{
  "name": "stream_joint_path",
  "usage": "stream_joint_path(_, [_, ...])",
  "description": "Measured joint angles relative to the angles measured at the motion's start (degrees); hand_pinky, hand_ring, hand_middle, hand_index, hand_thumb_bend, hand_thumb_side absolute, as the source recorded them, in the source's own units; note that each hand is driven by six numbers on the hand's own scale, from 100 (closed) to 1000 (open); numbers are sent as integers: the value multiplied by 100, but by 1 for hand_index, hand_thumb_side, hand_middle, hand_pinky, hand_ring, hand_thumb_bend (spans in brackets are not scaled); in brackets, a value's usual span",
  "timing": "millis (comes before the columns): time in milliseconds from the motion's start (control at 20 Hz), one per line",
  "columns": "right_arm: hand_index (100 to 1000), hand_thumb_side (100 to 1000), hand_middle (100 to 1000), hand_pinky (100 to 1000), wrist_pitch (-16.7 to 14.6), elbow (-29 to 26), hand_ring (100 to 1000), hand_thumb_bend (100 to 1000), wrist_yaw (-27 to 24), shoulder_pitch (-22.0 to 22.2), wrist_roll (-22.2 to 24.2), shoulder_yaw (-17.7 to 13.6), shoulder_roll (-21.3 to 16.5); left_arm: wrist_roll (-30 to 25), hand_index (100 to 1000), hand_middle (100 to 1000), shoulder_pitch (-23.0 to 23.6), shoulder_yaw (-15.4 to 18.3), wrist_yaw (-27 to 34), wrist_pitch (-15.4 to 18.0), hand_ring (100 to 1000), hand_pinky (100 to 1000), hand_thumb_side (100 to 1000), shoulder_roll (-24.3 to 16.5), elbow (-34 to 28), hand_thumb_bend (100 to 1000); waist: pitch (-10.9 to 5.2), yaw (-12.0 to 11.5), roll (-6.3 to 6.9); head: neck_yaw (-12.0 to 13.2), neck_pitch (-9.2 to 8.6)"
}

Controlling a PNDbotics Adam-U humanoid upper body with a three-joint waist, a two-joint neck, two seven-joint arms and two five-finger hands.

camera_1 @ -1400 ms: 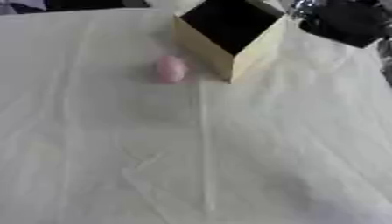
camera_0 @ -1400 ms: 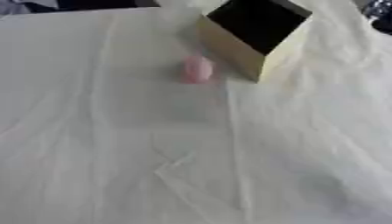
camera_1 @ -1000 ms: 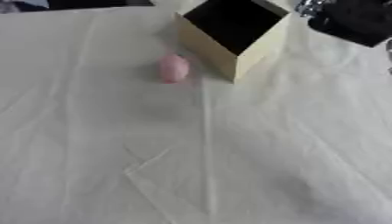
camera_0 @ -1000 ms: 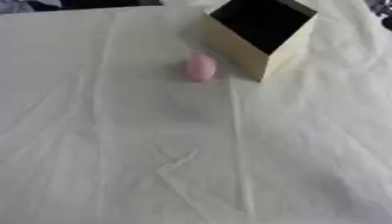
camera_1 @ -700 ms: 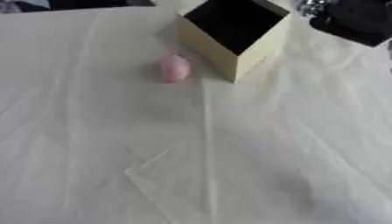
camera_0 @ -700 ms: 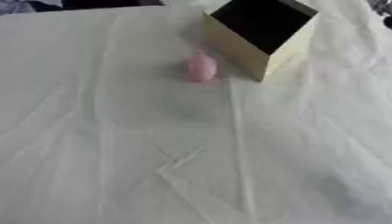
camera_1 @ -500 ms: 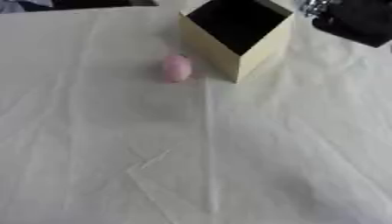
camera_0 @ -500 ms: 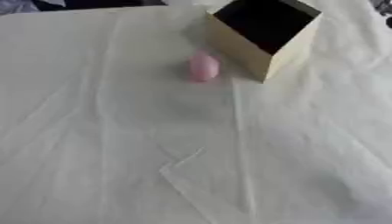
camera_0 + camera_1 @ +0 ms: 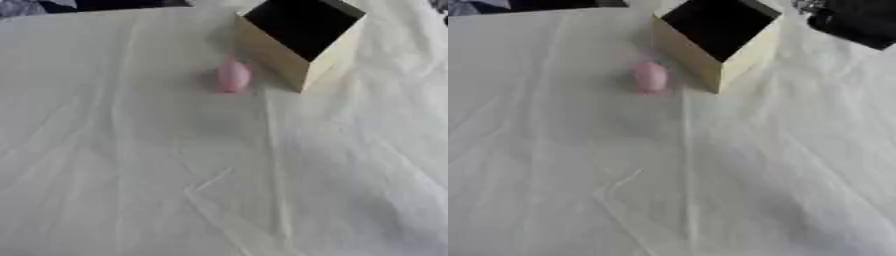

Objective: Pick up objects on the table and place them in the box.

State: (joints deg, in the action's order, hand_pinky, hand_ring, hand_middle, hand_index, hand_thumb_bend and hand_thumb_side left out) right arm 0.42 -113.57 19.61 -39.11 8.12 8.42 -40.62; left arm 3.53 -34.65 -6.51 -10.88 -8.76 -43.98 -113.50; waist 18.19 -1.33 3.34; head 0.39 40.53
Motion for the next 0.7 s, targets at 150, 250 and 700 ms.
stream_joint_path(150, [918,870,800,882,-7,-2,821,100,1,-25,7,2,0,-558,859,753,-479,-325,-171,-85,705,688,726,-101,111,146,-2,23,6,1,0])
stream_joint_path(250, [918,869,800,882,-12,-4,821,100,2,-26,13,3,2,-879,855,751,-783,-533,-268,-82,709,690,716,-101,255,159,-4,29,11,1,0])
stream_joint_path(700, [917,867,800,883,-17,-15,819,100,4,-74,21,8,54,-2245,856,754,-2062,-1172,-668,226,726,701,732,415,1493,157,-48,96,21,1,24])
